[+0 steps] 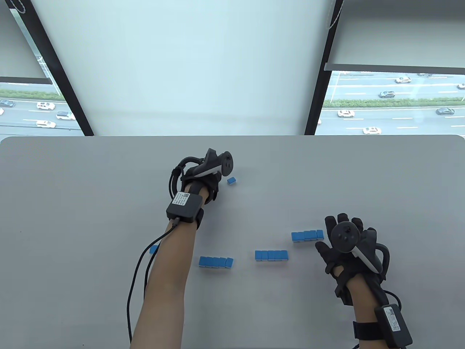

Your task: Build mahjong tile wall

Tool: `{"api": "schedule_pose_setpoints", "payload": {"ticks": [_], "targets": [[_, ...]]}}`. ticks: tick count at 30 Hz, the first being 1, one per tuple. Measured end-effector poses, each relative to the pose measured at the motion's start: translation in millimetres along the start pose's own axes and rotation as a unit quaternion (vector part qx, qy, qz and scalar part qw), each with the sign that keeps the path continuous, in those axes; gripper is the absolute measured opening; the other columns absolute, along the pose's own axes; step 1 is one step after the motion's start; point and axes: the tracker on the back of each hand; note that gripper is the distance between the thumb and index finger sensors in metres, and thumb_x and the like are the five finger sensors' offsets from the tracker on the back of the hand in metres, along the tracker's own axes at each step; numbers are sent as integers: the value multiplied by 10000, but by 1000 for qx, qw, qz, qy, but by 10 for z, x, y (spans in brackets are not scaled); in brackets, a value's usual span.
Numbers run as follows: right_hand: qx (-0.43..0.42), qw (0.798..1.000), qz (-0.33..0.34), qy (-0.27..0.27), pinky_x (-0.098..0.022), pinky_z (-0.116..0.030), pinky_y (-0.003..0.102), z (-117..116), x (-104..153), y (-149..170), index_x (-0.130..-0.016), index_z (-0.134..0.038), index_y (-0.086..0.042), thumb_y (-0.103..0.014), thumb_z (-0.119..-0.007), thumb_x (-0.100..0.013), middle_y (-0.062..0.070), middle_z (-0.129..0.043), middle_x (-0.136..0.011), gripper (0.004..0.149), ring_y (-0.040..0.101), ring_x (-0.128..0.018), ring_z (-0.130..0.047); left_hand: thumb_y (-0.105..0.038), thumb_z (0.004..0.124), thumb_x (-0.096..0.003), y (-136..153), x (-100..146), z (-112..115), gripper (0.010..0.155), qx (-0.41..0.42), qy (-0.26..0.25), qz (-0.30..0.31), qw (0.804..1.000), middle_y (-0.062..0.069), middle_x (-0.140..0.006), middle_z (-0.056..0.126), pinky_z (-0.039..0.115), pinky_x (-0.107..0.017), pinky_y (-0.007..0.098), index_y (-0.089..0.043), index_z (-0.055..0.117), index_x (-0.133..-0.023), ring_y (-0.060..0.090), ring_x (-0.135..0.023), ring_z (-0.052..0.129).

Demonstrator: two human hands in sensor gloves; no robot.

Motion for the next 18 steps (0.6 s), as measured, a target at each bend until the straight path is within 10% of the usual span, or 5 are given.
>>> {"api": "schedule_pose_setpoints", "payload": {"ticks": [10,18], "targets": [[-5,1000,19,-2,-639,-133,654,-6,15,-91,-1054,-361,-318,-585,-709,-411,26,-236,-1133,778,428,-1000,-193,-416,926,-373,840,1335,-244,587,50,-95,-25,994,-48,-743,976,871,-523,496,-228,797,-914,173,-580,1052],[-12,1000,22,-3,-639,-133,653,-11,12,-96,-1054,-360,-318,-585,-708,-414,26,-234,-1133,775,427,-1000,-192,-411,922,-379,1308,2165,102,589,98,-150,-58,982,-46,-748,961,852,-536,503,-229,787,-923,185,-589,1032]]}}
Point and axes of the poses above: the tracker on the back of each hand, its own y axis roughly to the little-finger side, its own x axis roughly from the fingertips to the wrist, z = x × y
